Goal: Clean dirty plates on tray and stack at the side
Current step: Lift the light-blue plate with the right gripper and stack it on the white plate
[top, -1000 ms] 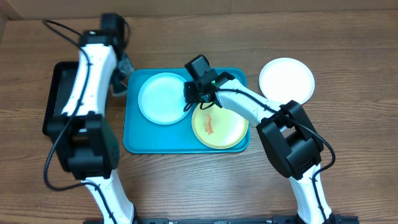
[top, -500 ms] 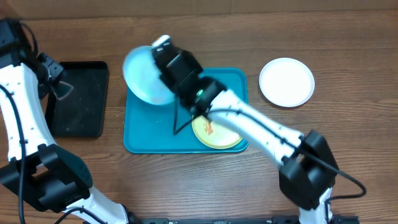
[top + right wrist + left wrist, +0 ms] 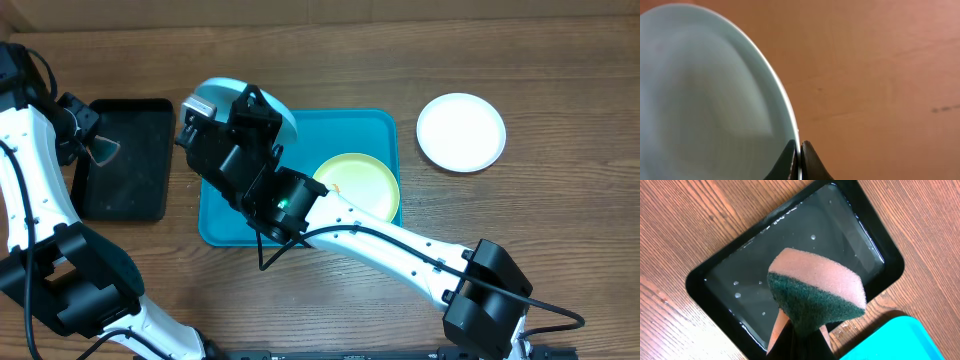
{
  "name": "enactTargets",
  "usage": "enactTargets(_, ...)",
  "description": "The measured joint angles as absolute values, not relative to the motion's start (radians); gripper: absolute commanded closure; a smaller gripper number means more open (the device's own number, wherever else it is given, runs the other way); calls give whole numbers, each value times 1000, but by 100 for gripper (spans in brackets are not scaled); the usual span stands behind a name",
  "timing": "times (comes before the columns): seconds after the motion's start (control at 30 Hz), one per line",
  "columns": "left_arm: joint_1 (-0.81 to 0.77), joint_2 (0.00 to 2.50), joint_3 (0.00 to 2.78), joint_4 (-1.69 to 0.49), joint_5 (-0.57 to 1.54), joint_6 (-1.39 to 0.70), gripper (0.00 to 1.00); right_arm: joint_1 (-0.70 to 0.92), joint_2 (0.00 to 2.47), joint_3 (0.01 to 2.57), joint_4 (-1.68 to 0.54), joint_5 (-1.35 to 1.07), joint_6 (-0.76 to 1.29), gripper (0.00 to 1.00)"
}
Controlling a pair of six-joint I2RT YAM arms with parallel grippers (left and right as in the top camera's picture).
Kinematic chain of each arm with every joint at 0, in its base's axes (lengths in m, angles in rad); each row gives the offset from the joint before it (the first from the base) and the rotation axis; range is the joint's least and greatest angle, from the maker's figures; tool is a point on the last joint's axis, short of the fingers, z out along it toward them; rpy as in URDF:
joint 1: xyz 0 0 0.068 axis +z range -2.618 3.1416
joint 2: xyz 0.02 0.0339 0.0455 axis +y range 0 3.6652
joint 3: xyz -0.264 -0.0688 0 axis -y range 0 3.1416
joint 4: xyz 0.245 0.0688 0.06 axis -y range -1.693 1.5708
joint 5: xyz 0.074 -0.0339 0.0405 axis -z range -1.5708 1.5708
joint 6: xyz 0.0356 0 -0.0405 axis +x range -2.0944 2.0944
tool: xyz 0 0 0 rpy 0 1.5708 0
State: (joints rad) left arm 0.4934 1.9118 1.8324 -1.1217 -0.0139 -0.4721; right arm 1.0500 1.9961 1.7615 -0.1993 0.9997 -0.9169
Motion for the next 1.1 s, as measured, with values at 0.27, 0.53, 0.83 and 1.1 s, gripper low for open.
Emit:
enactTargets(0.27, 493, 1912, 1832, -1122, -6, -472, 96, 1035, 1996, 1766, -315, 1004, -796, 96)
enactTargets(0.53, 493, 1912, 1832, -1122, 16, -472, 96, 750, 1995, 1767, -677, 629, -130, 96)
enactTargets(0.83, 493, 1912, 1832, -1126, 20, -472, 96, 196, 1942, 1785, -945, 39, 174, 96)
enactTargets(1.1, 493, 1912, 1832, -1125, 35, -472, 96, -192, 1931, 1720, -1066, -104, 232, 96)
